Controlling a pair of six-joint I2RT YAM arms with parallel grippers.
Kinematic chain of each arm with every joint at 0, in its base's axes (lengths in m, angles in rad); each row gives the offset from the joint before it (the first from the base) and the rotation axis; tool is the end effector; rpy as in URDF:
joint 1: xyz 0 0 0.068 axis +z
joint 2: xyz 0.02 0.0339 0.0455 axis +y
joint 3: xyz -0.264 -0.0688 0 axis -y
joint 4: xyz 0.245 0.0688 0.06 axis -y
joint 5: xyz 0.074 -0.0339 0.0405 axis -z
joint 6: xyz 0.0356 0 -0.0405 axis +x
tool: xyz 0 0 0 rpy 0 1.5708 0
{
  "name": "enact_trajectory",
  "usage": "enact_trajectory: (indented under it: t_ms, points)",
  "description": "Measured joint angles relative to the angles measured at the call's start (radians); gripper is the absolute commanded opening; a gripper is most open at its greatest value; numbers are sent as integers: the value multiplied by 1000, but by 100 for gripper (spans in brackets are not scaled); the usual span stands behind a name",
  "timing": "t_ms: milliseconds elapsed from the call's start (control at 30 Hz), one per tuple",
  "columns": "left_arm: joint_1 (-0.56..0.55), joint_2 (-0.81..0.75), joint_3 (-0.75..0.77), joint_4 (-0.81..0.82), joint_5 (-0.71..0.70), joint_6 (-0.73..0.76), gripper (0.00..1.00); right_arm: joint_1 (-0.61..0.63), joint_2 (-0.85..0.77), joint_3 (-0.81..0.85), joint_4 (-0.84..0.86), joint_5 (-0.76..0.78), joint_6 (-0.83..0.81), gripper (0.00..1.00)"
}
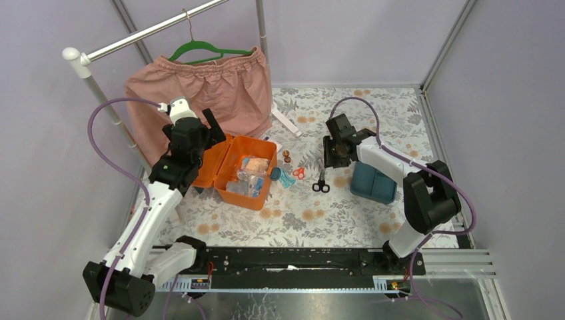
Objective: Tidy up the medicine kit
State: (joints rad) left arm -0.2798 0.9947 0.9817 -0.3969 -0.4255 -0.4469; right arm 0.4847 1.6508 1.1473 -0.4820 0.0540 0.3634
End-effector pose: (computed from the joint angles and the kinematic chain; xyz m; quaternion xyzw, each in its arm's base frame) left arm 0.2151 -0.0465 0.3493 -0.1836 0.8049 -0.0255 0.5638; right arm 0.3063 0.1591 0.2197 -0.0502 0.9558 0.0951 0.2735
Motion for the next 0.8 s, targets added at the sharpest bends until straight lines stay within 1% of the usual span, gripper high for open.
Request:
enact_trajectory:
  t_ms: [33, 67, 200, 400, 567, 800]
  points:
    - [0, 0, 0, 0, 0, 0, 99, 3, 3, 0, -3, -6, 1, 52]
    - [0, 0, 0, 0, 0, 0, 99, 6, 7, 0, -4, -9, 5, 53]
    - [-1, 0, 0, 0, 0, 0, 99, 40, 36, 0, -3, -6, 36, 55]
    - [-1, 0, 0, 0, 0, 0, 99, 108, 90, 1, -2, 61, 137, 55]
    - [-1, 0, 0, 0, 0, 0, 99, 116, 137, 1, -3, 104, 184, 55]
    - [-2, 0, 0, 0, 0, 0, 99, 117, 188, 21, -4, 121, 194, 55]
